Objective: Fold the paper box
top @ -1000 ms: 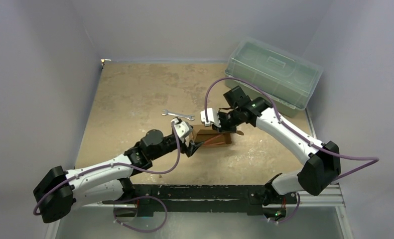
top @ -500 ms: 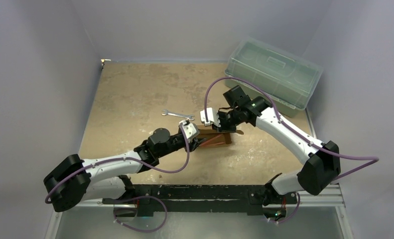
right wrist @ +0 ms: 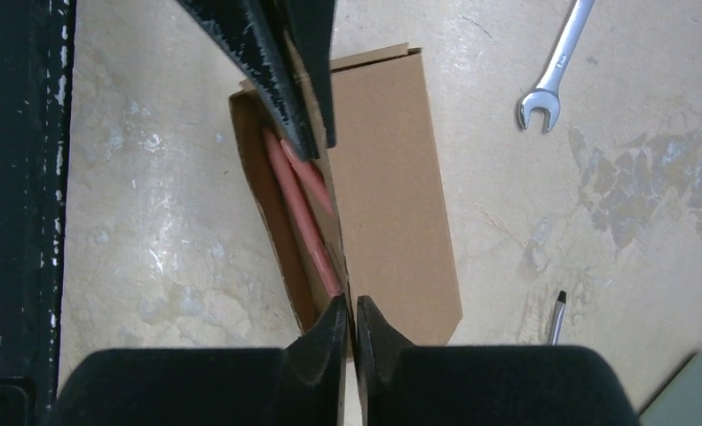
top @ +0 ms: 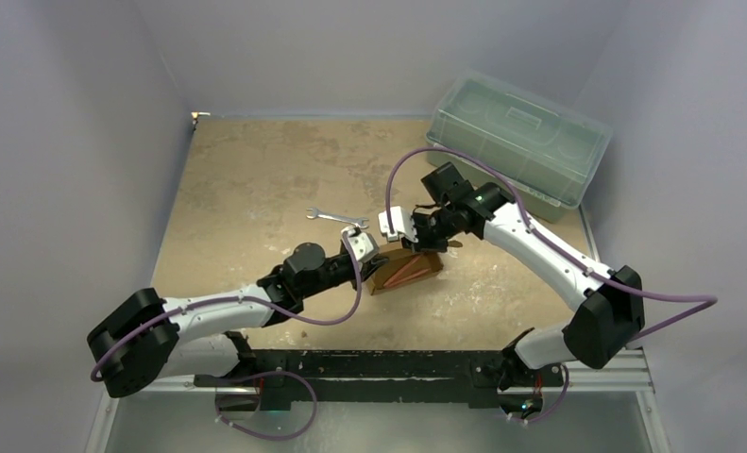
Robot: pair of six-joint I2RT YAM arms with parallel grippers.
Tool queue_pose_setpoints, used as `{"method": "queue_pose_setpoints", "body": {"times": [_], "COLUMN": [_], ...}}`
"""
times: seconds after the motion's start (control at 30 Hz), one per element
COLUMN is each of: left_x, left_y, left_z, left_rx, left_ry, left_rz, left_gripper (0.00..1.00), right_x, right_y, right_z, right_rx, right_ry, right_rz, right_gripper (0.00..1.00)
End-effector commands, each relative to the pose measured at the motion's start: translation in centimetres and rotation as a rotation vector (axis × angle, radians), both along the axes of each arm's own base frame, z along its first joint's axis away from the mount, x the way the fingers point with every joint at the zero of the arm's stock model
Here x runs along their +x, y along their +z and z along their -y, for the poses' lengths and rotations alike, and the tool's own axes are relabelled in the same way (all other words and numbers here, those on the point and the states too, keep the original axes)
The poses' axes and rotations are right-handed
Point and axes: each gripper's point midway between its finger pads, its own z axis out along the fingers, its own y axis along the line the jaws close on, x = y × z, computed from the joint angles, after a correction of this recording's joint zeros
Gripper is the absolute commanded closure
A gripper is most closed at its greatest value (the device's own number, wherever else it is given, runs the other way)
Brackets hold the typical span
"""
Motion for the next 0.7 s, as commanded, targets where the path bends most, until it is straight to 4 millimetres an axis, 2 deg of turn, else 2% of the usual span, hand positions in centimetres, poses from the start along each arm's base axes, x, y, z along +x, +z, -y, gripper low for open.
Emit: {"method": "queue_pose_setpoints", "body": {"times": [0.0, 0.07, 0.17, 0.27, 0.37, 0.43, 0.6, 0.67], "left_x": [-0.4, -0.8, -1.3, -1.8, -2.1, -2.2, -2.2, -2.1], "left_y": [1.0, 0.4, 0.0, -0.4, -0.8, -1.0, -0.5, -0.1], "left_z": [0.2, -0.2, -1.1, -2.0, -2.6, -2.8, -3.1, -3.3], "left_rx": [-0.079, -0.088, -0.122, -0.161, -0.183, -0.192, -0.223, -0.239], "left_ry": [-0.003, 0.001, 0.016, 0.036, 0.049, 0.052, 0.065, 0.073], "left_rz": [-0.020, -0.037, -0.053, -0.064, -0.071, -0.074, -0.068, -0.061], "left_gripper": [1.00, 1.00, 1.00, 1.00, 1.00, 1.00, 1.00, 1.00], "right_x": [-0.2, -0.8, -1.1, -0.7, 0.7, 3.0, 9.9, 11.2], "right_y": [1.8, 2.9, 4.8, 7.3, 8.8, 8.9, 7.3, 6.2], "right_z": [-1.4, -2.1, -1.8, -0.1, 2.7, 4.9, 9.5, 10.2], "right_rx": [0.060, 0.108, 0.184, 0.312, 0.414, 0.476, 0.604, 0.621], "right_ry": [0.025, 0.017, -0.009, -0.065, -0.183, -0.330, -0.838, -0.920], "right_rz": [-0.010, -0.048, -0.070, -0.114, -0.128, -0.115, -0.040, -0.022], "right_gripper": [0.83, 0.68, 0.44, 0.34, 0.32, 0.33, 0.40, 0.41]}}
